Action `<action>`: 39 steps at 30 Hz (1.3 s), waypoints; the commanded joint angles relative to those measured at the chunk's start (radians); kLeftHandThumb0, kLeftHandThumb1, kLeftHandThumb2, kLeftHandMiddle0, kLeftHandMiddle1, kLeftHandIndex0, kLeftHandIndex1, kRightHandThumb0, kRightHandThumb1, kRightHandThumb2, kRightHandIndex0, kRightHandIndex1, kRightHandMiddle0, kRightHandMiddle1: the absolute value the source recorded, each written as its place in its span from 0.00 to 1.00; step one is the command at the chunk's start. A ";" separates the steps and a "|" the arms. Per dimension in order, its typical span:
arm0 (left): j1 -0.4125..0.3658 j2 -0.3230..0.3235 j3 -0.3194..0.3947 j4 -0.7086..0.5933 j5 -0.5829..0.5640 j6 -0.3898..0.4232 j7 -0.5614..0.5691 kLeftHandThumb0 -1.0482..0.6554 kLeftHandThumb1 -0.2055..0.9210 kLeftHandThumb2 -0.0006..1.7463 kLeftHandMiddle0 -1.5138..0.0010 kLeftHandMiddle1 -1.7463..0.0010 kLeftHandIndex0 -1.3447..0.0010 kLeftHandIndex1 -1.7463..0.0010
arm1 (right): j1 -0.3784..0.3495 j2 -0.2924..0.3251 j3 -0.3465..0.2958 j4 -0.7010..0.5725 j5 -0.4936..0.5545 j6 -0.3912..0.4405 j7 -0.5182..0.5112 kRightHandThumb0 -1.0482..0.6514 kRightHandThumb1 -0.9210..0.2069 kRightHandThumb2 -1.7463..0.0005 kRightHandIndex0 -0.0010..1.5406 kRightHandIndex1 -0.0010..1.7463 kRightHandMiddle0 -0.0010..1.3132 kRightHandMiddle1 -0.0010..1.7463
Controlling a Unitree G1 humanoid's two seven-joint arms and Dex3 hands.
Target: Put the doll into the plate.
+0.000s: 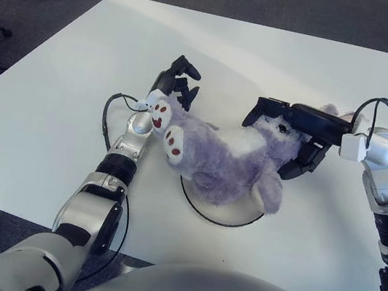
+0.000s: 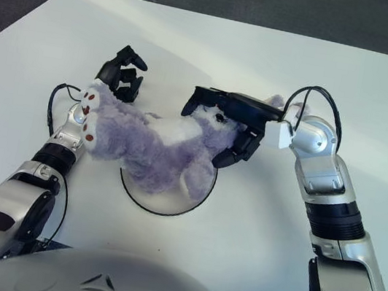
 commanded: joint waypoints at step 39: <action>0.054 -0.012 -0.008 0.078 0.014 0.003 0.007 0.39 0.80 0.47 0.37 0.00 0.76 0.00 | -0.354 0.134 -0.225 0.481 0.583 0.292 0.602 0.00 0.04 0.90 0.00 0.00 0.00 0.03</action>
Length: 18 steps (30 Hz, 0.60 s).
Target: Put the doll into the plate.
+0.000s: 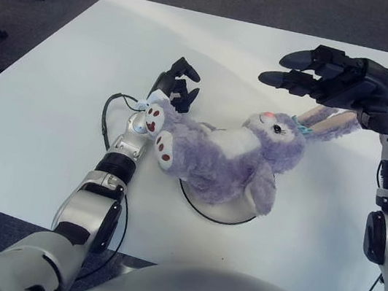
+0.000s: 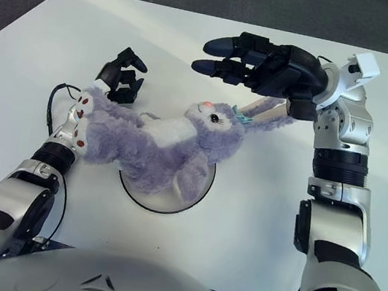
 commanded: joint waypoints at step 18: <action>0.071 -0.003 -0.011 0.046 0.003 -0.020 0.002 0.39 0.80 0.48 0.37 0.00 0.75 0.00 | 0.065 -0.243 -0.093 -0.079 -0.204 0.162 -0.322 0.08 0.07 0.85 0.11 0.03 0.00 0.25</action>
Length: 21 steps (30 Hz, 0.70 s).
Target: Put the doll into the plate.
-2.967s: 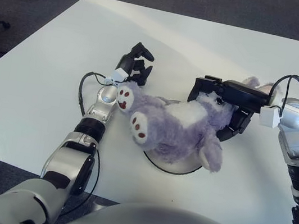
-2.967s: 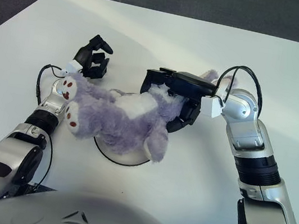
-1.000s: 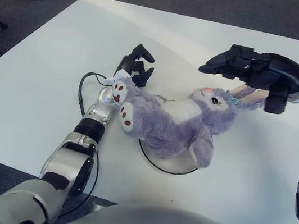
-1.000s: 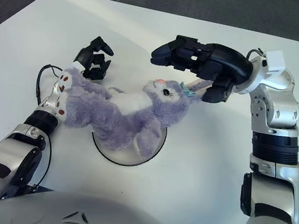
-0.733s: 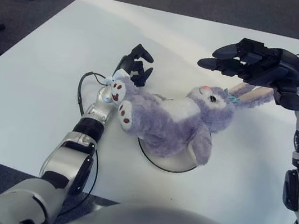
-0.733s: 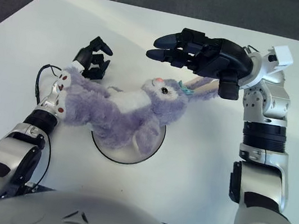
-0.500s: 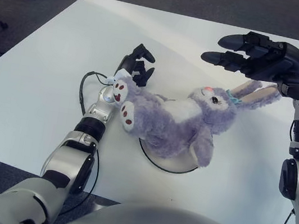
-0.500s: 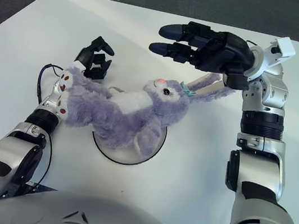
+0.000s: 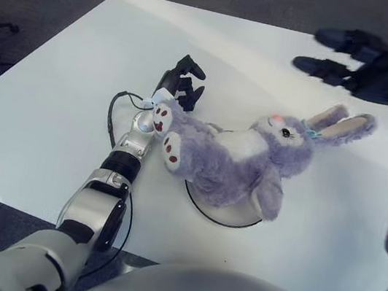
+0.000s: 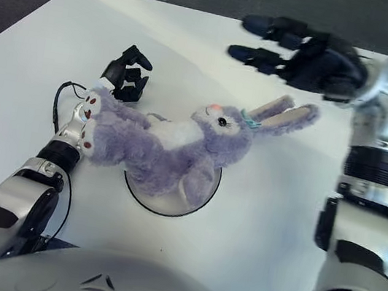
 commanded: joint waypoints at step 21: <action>0.078 0.009 0.004 0.059 -0.026 -0.021 -0.036 0.39 0.80 0.47 0.37 0.00 0.76 0.00 | 0.206 0.035 -0.044 -0.208 -0.319 -0.072 -0.600 0.27 0.29 0.59 0.20 0.39 0.00 0.53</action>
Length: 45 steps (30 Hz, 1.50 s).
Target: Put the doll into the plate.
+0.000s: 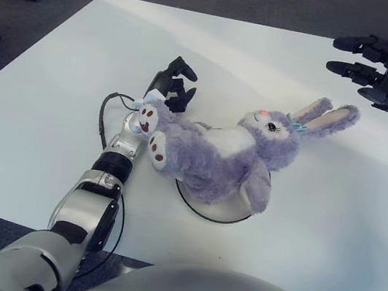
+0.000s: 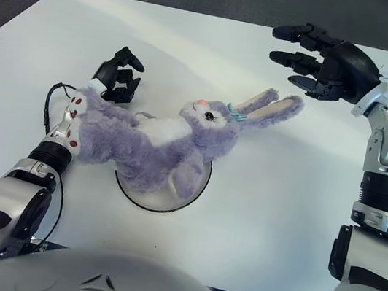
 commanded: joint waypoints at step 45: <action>0.067 -0.025 0.045 0.044 -0.071 -0.002 -0.051 0.39 0.78 0.50 0.36 0.00 0.74 0.00 | 0.136 0.237 -0.117 0.201 -0.174 -0.167 -0.645 0.41 0.00 0.70 0.24 0.69 0.14 1.00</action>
